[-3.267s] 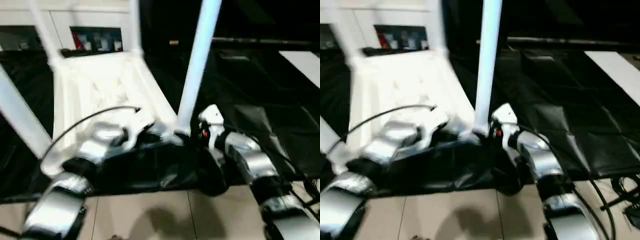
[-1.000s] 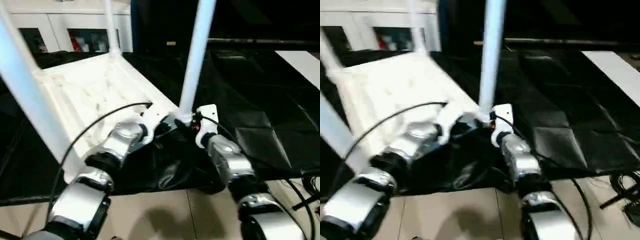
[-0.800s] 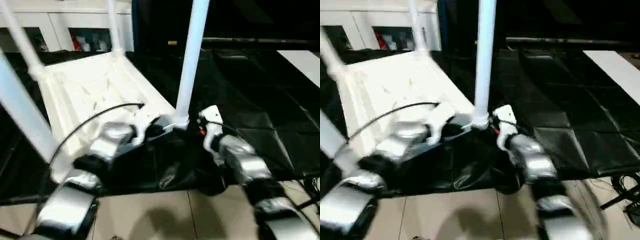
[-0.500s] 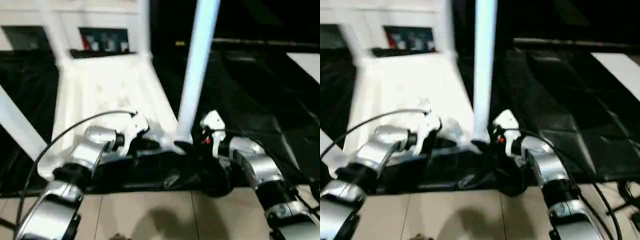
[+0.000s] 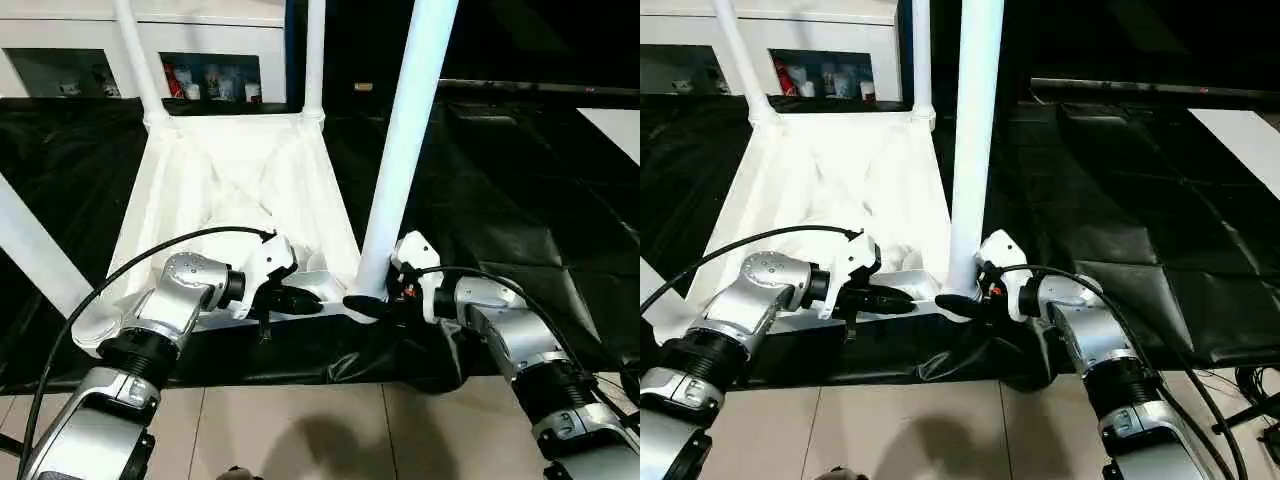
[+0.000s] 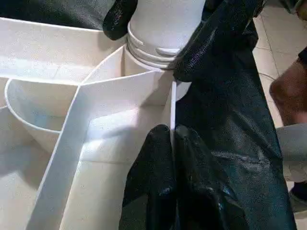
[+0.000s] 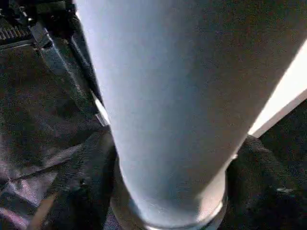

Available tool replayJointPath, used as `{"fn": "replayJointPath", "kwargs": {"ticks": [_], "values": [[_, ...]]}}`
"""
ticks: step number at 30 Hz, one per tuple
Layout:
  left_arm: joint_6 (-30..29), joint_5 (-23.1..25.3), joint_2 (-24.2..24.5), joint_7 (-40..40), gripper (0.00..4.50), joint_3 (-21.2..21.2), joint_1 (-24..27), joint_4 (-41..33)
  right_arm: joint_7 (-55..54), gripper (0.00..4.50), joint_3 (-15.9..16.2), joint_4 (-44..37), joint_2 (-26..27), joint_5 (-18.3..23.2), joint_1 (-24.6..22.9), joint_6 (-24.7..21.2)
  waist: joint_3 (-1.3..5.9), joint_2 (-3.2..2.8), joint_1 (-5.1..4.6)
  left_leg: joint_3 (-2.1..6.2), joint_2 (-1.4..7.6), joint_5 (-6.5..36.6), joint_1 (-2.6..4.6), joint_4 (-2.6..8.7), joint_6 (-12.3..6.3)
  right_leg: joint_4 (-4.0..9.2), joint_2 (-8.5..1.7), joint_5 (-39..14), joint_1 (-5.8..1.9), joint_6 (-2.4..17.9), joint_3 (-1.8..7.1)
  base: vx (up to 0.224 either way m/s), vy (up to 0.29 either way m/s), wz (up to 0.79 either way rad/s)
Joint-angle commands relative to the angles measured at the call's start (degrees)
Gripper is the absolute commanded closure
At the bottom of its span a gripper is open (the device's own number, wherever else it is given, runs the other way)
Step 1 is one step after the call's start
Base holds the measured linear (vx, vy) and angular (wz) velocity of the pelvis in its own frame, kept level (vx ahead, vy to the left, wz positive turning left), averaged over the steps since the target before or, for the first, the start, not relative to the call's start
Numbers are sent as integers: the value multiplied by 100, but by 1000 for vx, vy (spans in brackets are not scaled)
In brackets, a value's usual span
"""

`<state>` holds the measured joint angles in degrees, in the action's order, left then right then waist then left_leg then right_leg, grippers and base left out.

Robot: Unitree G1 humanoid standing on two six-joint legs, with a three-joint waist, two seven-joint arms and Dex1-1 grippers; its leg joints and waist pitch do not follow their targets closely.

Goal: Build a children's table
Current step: Rotate leg to tighten

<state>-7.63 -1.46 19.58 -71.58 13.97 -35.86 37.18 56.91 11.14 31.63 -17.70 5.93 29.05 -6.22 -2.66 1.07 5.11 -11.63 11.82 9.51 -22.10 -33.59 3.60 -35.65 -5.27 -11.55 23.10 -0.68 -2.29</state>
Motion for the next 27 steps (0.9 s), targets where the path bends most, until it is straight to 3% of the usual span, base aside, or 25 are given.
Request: {"fn": "replayJointPath", "kwargs": {"ticks": [1, 7, 11, 15, 22, 27], "values": [[24, -284, -75, -82, 450, -125, -5, -235, 3, 168, -30, -55, -105, -54, -31, -83, 352, 38, -24, 57, 150, 1170, 136, 380, -192, 405, -248, -630, -231, 1358, 185, 0, 0, 0], [35, -127, -133, 288, 450, -147, -55, -17, -229, 177, -148, 24, 28, 31, -75, -111, 355, 38, -23, 54, 147, 1124, 134, 371, -216, 397, -247, -537, -234, 1385, 184, 0, 0, 0], [97, 191, -482, 1416, 450, -215, -330, 587, -1614, 178, -645, 591, 535, 88, 119, -245, 340, 42, -62, 60, 135, 1318, 153, 393, -37, 452, -257, -987, -200, 1294, 196, 0, 0, 0], [-5, 379, -936, 2525, 450, -282, -649, 1120, -2863, 178, -808, 997, 1008, -67, 231, -187, 344, 38, -70, 76, 125, 1380, 156, 397, 83, 466, -264, -1123, -203, 1199, 196, 0, 0, 0], [115, 611, -1526, 4046, 450, -345, -1134, 1856, -4400, 179, -1058, 1647, 1737, -218, 636, 3, 384, 34, -51, 66, 105, 1004, 139, 375, -46, 414, -241, -417, -240, 1238, 184, 0, 0, 0], [377, 601, -1552, 4079, 450, -367, -1237, 2018, -4331, 179, -1017, 1770, 1840, -263, 771, 204, 380, 27, -32, 68, 112, 1062, 144, 383, -126, 429, -253, -392, -259, 1232, 176, 0, 0, 0]]}}
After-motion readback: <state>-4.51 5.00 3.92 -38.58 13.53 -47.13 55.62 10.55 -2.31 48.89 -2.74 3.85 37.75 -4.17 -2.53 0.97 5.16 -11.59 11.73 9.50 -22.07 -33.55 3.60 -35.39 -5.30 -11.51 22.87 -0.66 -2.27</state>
